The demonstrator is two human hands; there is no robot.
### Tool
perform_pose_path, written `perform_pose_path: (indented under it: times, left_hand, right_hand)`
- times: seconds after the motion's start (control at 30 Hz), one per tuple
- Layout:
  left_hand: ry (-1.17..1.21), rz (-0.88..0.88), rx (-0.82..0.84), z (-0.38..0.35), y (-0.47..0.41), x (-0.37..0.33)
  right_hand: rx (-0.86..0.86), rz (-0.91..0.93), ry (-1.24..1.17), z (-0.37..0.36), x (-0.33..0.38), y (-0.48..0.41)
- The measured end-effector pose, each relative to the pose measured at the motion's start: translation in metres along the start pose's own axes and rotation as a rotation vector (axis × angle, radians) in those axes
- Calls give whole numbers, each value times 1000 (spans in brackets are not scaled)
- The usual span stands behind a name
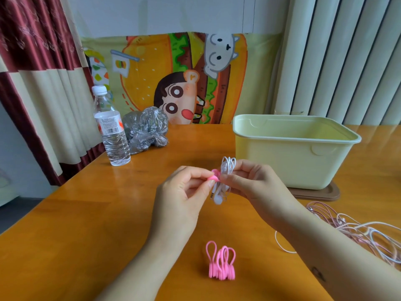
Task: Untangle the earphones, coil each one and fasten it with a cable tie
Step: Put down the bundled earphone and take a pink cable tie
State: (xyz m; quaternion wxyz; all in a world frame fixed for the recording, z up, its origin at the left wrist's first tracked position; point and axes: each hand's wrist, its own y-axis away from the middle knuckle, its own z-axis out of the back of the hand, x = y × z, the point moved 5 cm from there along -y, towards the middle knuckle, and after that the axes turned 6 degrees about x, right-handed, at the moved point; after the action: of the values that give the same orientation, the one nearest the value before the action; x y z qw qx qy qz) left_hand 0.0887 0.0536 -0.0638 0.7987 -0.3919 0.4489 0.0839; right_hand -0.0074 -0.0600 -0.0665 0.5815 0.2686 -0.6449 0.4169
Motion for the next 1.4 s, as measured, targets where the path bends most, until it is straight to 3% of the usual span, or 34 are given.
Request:
perform_pose_path:
  times: [0.2,0.53,0.63,0.8,1.1,1.3,1.4]
  left_hand:
    - [17,-36,-27,3,-2,-1]
    - [302,182,84,-5,-3,13]
    - [248,177,140,-7,-3,11]
    - [39,45,54,2,-1,2]
    - [-80,-33,76,3,-2,-6]
    - [255,238,242,-4,-3,7]
    - [360,320,240,-8,-2,13]
  right_hand:
    - [54,63,-3,-3,4,2]
    - [92,125,27,-6,8,4]
    - [97,115,48,-6,7,4]
    - [102,98,45,-8,7,3]
    - [75,137,85,-9,11,3]
    - [89,41,110,-3,3,1]
    - [126,16,91,-4,3,1]
